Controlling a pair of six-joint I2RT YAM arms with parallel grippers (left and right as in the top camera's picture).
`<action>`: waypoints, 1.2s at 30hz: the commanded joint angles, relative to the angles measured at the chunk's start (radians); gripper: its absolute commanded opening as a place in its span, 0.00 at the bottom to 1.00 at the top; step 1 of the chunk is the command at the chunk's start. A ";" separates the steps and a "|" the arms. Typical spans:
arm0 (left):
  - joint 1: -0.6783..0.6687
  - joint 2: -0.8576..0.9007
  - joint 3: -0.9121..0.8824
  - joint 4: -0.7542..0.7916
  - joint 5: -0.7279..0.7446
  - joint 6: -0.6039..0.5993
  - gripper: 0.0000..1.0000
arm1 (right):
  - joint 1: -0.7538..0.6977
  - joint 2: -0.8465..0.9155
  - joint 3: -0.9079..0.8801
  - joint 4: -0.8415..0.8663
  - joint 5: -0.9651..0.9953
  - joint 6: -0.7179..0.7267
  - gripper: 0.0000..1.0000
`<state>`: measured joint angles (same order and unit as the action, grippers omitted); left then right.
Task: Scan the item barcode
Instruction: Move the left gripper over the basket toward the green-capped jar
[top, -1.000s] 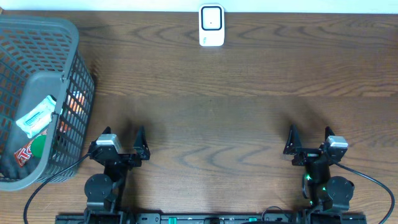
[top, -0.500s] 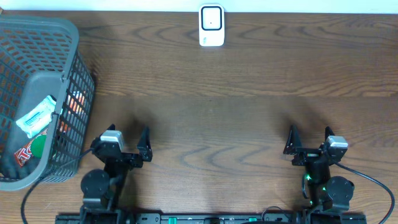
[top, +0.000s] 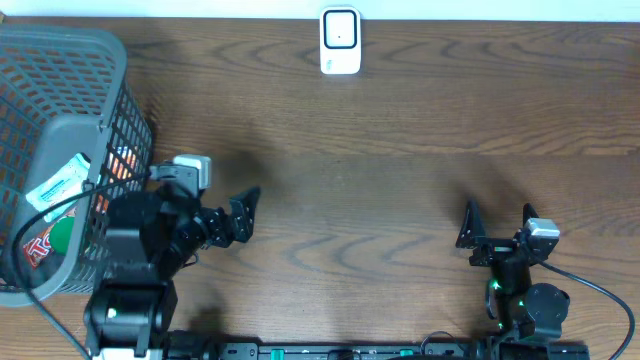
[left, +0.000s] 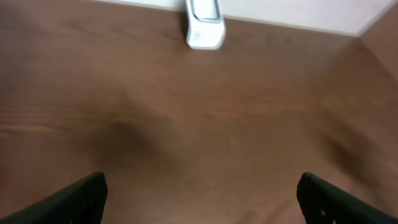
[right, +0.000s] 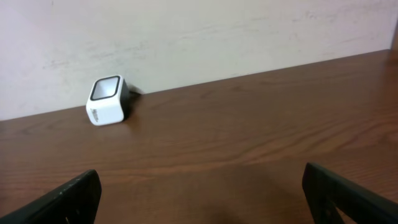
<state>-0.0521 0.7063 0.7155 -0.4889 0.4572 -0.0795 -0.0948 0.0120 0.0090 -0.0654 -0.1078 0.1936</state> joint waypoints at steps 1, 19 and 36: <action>0.006 0.042 0.023 -0.008 0.106 0.046 0.98 | 0.007 -0.005 -0.003 -0.002 0.005 -0.011 0.99; 0.043 0.411 1.025 -0.588 -0.328 0.000 0.98 | 0.007 -0.005 -0.003 -0.002 0.005 -0.011 0.99; 0.644 0.738 1.331 -0.962 -0.425 -0.225 0.98 | 0.007 -0.005 -0.003 -0.002 0.005 -0.011 0.99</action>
<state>0.5171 1.4101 2.0636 -1.4376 0.0490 -0.2726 -0.0948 0.0120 0.0090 -0.0654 -0.1074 0.1936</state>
